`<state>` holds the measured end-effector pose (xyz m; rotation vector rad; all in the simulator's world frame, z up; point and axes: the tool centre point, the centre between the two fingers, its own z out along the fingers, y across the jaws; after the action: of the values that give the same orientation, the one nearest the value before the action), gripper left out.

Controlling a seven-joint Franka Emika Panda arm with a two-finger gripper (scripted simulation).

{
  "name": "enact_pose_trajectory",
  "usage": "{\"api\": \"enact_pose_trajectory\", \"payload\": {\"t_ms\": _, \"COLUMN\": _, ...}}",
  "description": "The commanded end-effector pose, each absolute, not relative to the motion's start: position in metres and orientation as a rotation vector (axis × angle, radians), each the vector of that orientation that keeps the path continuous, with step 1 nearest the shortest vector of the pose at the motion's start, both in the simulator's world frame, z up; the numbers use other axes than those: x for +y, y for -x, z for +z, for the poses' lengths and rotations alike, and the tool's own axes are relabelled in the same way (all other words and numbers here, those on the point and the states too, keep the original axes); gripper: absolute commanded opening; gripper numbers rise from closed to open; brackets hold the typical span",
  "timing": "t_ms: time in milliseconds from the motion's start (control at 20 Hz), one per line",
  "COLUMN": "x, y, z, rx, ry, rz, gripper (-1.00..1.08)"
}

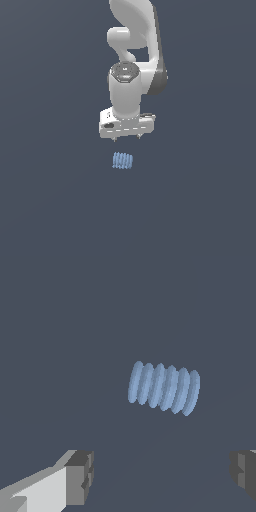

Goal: Pick up the object and move it to a goal position.

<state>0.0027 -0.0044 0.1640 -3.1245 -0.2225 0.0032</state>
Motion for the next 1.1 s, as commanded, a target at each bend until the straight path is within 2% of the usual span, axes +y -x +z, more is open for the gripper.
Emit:
{"api": "enact_pose_trajectory", "payload": {"t_ms": 0, "x": -0.005, "y": -0.004, "z": 0.162, "rx": -0.291, "ry": 3.121, "rz": 0.004, "gripper": 1.00}}
{"api": "enact_pose_trajectory", "payload": {"t_ms": 1050, "x": -0.013, "y": -0.023, "z": 0.137, "rx": -1.137, "ry": 2.932, "rz": 0.015, "gripper": 1.00}}
